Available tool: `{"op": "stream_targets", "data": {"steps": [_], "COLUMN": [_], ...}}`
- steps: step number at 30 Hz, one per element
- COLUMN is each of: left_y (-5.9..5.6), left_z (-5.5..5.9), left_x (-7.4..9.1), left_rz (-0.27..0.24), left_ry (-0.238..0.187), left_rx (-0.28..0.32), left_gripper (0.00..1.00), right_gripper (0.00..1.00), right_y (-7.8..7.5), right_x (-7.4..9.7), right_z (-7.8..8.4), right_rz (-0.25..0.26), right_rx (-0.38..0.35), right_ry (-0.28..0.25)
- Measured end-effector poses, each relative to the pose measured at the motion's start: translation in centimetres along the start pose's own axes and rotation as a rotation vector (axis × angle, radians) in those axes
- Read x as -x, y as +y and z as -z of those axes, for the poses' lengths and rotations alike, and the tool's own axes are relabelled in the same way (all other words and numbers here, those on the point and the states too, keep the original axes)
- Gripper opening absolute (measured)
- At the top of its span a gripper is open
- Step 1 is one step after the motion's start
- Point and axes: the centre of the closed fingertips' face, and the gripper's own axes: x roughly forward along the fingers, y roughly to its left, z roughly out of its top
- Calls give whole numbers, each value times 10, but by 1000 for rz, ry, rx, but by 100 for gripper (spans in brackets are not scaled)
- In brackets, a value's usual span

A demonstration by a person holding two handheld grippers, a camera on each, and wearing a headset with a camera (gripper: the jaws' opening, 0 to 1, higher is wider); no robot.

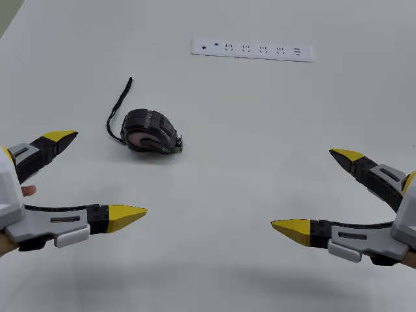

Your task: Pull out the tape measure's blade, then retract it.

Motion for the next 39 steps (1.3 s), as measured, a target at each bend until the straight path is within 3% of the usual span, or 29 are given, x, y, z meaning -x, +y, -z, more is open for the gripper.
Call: {"op": "stream_targets", "data": {"steps": [21,39], "left_y": [-5,0], "left_z": [-3,-3], "left_x": [-1,-12], "left_rz": [10,43], "left_ry": [3,32], "left_rx": [-16,-54], "left_gripper": [100,100], "right_gripper": [97,94], "right_y": [-1,-7], "right_x": [9,-4], "right_z": [-1,-3], "right_rz": [14,-37], "right_rx": [26,61], "right_ry": [15,41]}}
